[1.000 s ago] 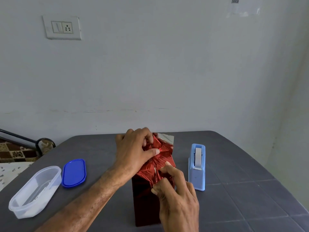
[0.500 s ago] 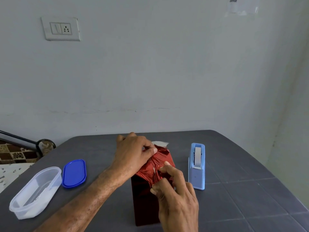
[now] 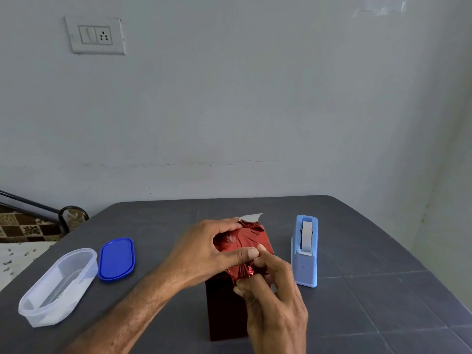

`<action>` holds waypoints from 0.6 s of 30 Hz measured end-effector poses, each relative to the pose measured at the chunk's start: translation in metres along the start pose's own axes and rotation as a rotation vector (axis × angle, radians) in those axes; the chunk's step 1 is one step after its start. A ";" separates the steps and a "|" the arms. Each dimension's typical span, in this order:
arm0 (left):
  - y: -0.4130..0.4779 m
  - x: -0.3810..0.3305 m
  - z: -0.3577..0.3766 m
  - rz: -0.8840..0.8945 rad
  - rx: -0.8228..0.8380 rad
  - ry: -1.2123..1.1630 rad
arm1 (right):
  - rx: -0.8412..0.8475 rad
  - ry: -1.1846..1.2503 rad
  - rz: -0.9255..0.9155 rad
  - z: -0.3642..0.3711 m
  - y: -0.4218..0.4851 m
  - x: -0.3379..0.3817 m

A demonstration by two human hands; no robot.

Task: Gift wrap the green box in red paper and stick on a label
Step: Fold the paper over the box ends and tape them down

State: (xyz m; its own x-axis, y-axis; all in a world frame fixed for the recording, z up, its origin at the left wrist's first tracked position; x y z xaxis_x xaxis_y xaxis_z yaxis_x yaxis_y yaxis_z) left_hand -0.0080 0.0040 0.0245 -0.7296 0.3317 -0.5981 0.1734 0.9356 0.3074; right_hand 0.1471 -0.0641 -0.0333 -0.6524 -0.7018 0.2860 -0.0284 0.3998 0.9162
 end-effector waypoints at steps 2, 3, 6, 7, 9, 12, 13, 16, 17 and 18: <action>0.000 0.001 0.000 -0.007 0.007 0.004 | -0.021 0.042 0.009 0.001 -0.003 -0.004; 0.000 0.002 0.000 -0.013 0.009 0.009 | -0.026 0.065 0.009 0.001 -0.004 -0.005; 0.001 0.005 0.001 -0.028 0.008 0.027 | -0.021 0.104 -0.010 0.003 -0.005 -0.008; 0.001 0.005 0.001 -0.030 0.009 0.033 | -0.017 0.116 -0.012 0.003 -0.006 -0.009; 0.001 0.006 0.001 -0.032 0.009 0.037 | -0.004 0.148 -0.015 0.003 -0.006 -0.010; 0.002 0.005 0.001 -0.035 -0.009 0.044 | 0.014 0.183 -0.041 -0.002 -0.006 -0.011; 0.002 0.006 0.002 -0.033 -0.020 0.051 | 0.015 0.201 -0.037 -0.005 -0.005 -0.012; 0.001 0.007 0.004 -0.023 -0.053 0.074 | -0.012 0.251 0.028 -0.021 0.000 -0.020; 0.001 0.008 0.005 -0.022 -0.059 0.067 | -0.023 0.241 0.056 -0.027 0.003 -0.025; 0.001 0.008 0.006 -0.022 -0.062 0.057 | -0.034 0.231 0.093 -0.032 0.006 -0.032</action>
State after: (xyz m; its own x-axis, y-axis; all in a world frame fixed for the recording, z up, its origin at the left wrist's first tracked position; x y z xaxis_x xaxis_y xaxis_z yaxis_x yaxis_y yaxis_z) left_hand -0.0101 0.0083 0.0154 -0.7697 0.3024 -0.5623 0.1169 0.9326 0.3414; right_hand 0.1922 -0.0583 -0.0283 -0.4606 -0.7808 0.4221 0.0515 0.4512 0.8909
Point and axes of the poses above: each hand's wrist, its own y-axis towards the middle knuckle, its own z-axis out of the palm, x = y × z, the point moved 5 cm from there along y, towards the middle knuckle, and after that the axes turned 4 degrees about -z, right-handed, at the moved point
